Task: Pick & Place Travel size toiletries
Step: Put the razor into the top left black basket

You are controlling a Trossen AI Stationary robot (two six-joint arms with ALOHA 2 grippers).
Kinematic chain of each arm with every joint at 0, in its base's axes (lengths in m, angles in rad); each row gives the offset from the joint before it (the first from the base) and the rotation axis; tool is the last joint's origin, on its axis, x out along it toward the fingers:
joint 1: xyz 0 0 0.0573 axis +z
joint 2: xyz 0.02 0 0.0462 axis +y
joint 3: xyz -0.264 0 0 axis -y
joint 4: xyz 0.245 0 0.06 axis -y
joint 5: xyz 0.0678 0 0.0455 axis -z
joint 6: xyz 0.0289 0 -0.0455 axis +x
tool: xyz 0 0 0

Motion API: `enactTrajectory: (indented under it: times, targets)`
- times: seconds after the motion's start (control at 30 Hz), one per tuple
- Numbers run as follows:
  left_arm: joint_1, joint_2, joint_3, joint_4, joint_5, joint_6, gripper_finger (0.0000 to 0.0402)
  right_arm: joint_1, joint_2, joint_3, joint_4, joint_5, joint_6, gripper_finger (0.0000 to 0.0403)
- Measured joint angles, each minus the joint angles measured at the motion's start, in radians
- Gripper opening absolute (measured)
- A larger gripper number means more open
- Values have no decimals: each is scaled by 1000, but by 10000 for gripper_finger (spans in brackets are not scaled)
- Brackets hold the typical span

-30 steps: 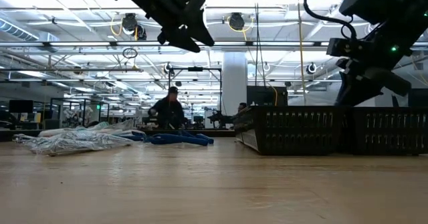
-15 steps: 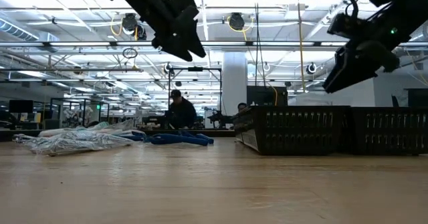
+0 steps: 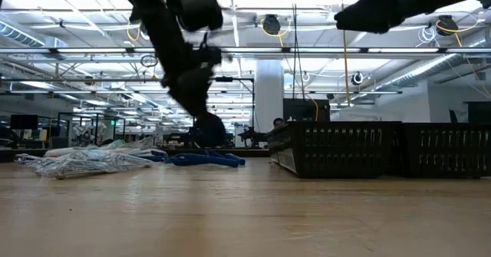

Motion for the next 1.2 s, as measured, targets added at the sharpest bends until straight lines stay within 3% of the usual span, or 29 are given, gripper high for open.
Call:
enactTrajectory:
  times: [0.27, 0.37, 0.5, 0.8, 1.2]
  targets:
    - [96, 38, 0, -346, 1, -333, 272, -5, 34, -24, 39, 0, -38, 238]
    - [105, 36, -2, -403, 13, -388, 261, -5, 39, -33, 40, 0, -38, 238]
    - [122, 36, -51, -357, 119, -383, 252, -5, 39, -35, 29, 0, -34, 238]
    - [179, 31, -186, -202, 232, -368, 254, -5, 39, -35, 5, 0, -31, 238]
    - [208, 30, -235, -126, 303, -349, 255, -5, 39, -35, 5, 0, -30, 238]
